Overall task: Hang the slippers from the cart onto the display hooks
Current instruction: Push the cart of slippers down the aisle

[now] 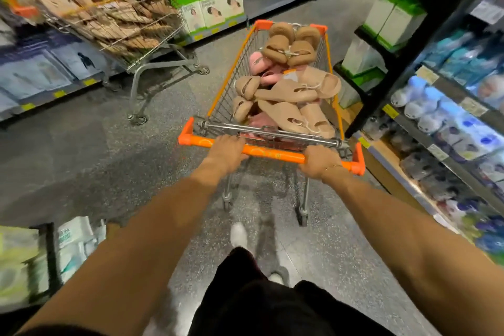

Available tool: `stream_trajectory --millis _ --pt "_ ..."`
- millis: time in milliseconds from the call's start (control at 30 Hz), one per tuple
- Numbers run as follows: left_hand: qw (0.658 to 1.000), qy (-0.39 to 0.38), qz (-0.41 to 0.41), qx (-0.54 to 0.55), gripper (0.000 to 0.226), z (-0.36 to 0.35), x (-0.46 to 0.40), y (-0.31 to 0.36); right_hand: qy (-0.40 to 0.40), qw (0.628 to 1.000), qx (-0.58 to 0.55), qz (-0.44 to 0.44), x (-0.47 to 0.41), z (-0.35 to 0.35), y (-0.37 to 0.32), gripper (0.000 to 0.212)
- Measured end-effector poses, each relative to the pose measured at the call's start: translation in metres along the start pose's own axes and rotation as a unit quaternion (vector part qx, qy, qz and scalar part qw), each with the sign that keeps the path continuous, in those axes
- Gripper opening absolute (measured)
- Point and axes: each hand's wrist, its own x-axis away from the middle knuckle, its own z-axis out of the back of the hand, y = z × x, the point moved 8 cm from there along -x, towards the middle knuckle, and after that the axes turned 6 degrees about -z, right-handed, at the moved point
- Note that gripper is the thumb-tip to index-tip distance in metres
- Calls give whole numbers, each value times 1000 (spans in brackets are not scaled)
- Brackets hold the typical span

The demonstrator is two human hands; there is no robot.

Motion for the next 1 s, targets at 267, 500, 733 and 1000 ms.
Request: stream_trajectory --millis 267,500,733,1000 --pt "998 50 -43 -7 44 52 -175 -108 44 999 -13 -23 -172 86 -21 40" --pt "997 39 -58 -34 50 108 -329 -202 25 997 -76 5 -302 165 -47 68" --pt "995 23 -80 -51 48 157 -464 -277 48 996 -47 59 -432 228 -65 72" --pt "999 18 10 24 54 211 -626 -345 120 985 -69 102 -604 306 -82 66"
